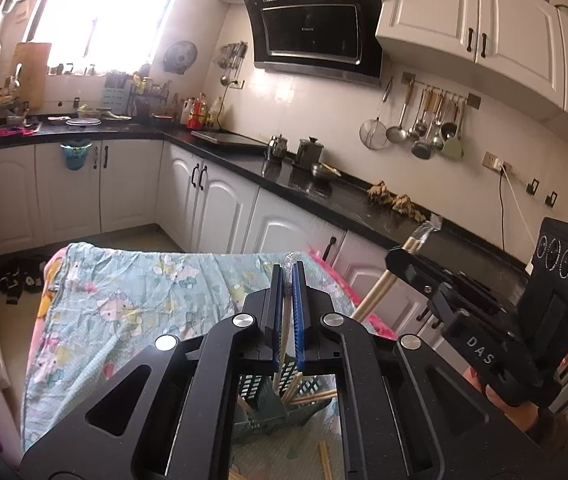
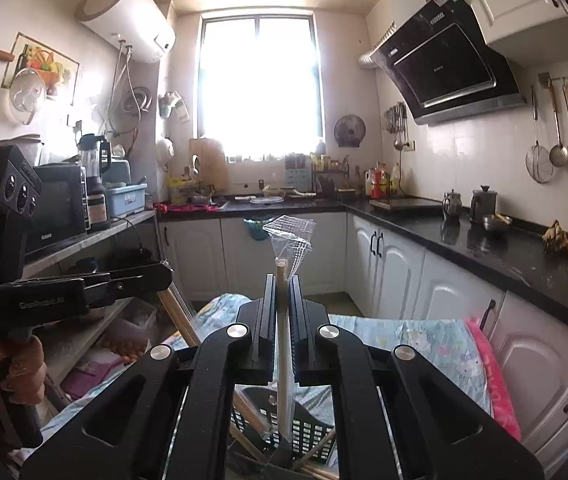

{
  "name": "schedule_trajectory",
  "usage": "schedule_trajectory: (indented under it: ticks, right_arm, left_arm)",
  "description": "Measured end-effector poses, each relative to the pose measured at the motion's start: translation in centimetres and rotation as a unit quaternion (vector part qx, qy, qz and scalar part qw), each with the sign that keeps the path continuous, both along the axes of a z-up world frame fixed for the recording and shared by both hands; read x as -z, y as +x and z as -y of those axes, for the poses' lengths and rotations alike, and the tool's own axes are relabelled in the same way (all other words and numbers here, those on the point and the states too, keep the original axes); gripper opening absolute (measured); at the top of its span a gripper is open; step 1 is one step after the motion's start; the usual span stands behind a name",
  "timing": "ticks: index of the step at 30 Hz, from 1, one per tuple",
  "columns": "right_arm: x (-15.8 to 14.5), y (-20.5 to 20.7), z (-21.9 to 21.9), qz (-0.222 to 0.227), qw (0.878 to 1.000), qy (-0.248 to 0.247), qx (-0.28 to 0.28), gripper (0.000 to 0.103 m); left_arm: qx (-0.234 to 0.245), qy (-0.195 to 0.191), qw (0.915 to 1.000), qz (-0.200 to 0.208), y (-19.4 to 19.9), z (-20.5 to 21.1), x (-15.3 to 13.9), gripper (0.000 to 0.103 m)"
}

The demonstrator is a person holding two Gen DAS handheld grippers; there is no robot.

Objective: Organize utensils
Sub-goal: 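Lift the held chopsticks with both tools and carry them above the green caddy, then lower the chopsticks into the caddy and open both tools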

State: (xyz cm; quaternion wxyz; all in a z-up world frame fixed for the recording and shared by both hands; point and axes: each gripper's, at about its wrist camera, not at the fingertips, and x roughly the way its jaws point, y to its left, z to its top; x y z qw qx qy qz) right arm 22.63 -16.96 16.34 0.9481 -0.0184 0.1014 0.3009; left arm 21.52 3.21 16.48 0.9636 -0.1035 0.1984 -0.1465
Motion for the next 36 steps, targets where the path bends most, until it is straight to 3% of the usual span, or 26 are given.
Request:
schedule_trajectory:
  ticks: [28,31,32,34,36]
  right_arm:
    - [7.9,3.6,-1.8,-0.088,0.995,-0.040,0.023,0.007]
    - [8.2,3.8,-1.8,-0.101,0.994,-0.042,0.030,0.025]
    - [8.3,3.9,-1.8,-0.104,0.993,-0.041,0.032,0.030]
    - [8.3,3.9,-1.6,-0.112,0.992,-0.037,0.034,0.031]
    - [8.2,3.8,-1.6,-0.114,0.992,-0.040,0.037,0.038]
  left_arm:
    - [-0.008,0.013,0.9979,-0.064,3.0,0.6,7.3,0.002]
    - [-0.010,0.010,0.9977,-0.066,3.1,0.4,7.7,0.003]
    - [-0.012,0.011,0.9976,-0.067,3.0,0.4,7.7,0.008]
    - [-0.013,0.008,0.9977,-0.067,3.0,0.2,7.7,0.021]
    - [-0.013,0.003,0.9975,-0.069,2.8,0.0,7.6,0.027]
